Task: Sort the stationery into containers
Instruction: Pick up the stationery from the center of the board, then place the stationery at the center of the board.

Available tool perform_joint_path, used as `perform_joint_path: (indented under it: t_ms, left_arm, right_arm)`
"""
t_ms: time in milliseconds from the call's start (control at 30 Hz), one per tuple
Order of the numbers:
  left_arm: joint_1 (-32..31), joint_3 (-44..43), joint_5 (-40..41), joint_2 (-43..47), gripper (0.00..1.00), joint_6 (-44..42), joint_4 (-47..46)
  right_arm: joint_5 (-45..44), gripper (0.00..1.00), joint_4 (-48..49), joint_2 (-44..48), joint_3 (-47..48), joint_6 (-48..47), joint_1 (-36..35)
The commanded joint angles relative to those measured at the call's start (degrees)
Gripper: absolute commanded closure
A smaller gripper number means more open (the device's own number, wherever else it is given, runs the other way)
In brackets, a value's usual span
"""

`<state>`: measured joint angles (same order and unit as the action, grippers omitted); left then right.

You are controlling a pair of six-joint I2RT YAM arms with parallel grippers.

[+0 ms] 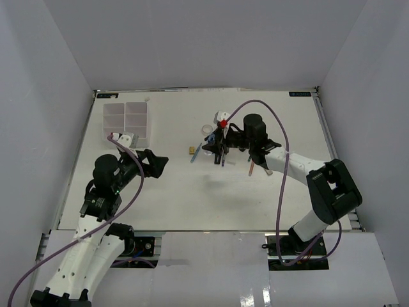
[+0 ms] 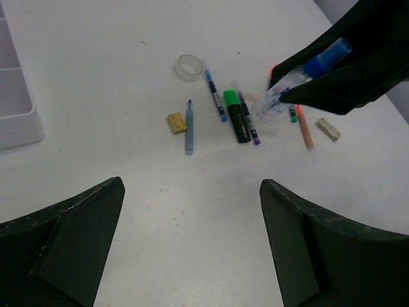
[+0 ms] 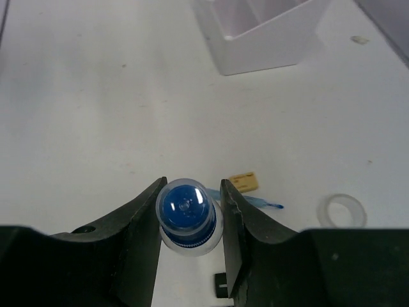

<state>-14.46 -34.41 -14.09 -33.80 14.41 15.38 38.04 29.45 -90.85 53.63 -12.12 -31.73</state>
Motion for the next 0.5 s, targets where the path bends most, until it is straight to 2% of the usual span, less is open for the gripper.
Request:
perform_joint_path:
  t_ms: [0,133,233,333,467]
  left_arm:
    - [0.0,-1.5,-10.8,0.1,0.02,-1.9,-3.7]
    - [0.0,-4.5,-19.2,-3.4,0.05,-2.5,-4.7]
    - [-0.1,-6.7,-25.0,-7.0,0.13,-2.4,-6.0]
    - [-0.7,-8.7,-28.4,-10.0,0.18,-2.3,-7.2]
    - [-1.7,-10.3,-28.5,-11.5,0.21,-2.7,-8.8]
  right_arm:
    - [9.9,0.92,-6.6,2.7,1.8,-4.3,-2.5]
    - [12.7,0.92,-12.6,3.2,4.6,-7.6,-5.4]
    - [14.0,0.92,-16.2,2.8,6.9,-9.3,-7.4]
    - [14.5,0.92,-17.3,2.2,8.5,-9.6,-8.9]
    - [14.4,0.92,-17.3,1.0,9.3,-9.4,-9.6]
